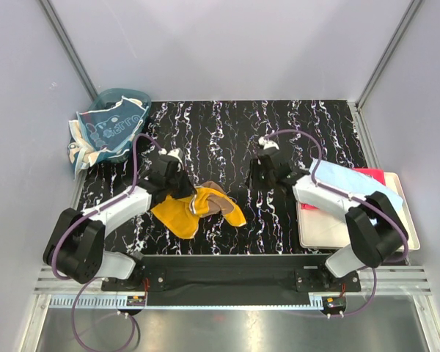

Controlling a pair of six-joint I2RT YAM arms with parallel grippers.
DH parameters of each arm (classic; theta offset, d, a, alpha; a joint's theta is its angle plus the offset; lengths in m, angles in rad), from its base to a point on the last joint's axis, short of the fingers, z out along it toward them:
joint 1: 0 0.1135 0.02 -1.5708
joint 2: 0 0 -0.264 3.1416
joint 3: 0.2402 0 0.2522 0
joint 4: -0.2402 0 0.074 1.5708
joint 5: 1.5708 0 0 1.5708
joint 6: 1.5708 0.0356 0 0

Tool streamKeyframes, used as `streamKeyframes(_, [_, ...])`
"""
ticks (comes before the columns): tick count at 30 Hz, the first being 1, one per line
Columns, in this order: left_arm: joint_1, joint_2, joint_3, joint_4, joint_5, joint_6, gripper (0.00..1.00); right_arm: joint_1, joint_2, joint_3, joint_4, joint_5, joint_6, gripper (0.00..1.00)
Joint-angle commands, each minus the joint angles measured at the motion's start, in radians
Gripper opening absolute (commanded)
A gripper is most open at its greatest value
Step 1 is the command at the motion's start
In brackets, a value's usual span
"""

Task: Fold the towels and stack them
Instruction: Flatten out the crumpled towel

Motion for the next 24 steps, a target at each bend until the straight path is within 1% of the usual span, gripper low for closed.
streamKeyframes(1, [0.014,-0.013,0.020,0.088,-0.021,-0.012,0.00,0.019,-0.112,-0.102,0.093,-0.055,0.067,0.44])
streamKeyframes(2, [0.015,-0.012,0.022,0.086,-0.024,-0.009,0.00,0.026,-0.148,-0.152,0.101,-0.081,0.078,0.47])
streamKeyframes(4, [0.022,-0.009,0.026,0.089,-0.015,-0.007,0.00,0.033,-0.175,-0.195,0.128,-0.116,0.100,0.51])
streamKeyframes(7, [0.023,-0.007,0.031,0.088,-0.013,-0.002,0.00,0.053,-0.207,-0.260,0.144,-0.153,0.119,0.55])
streamKeyframes(11, [0.029,-0.007,0.023,0.099,-0.007,-0.004,0.00,0.078,-0.225,-0.332,0.237,-0.187,0.150,0.55])
streamKeyframes(20, [0.034,0.007,0.023,0.106,0.007,0.001,0.00,0.142,-0.126,-0.356,0.298,-0.179,0.166,0.53])
streamKeyframes(24, [0.037,0.004,0.019,0.106,0.010,0.004,0.00,0.150,-0.112,-0.373,0.312,-0.161,0.176,0.51])
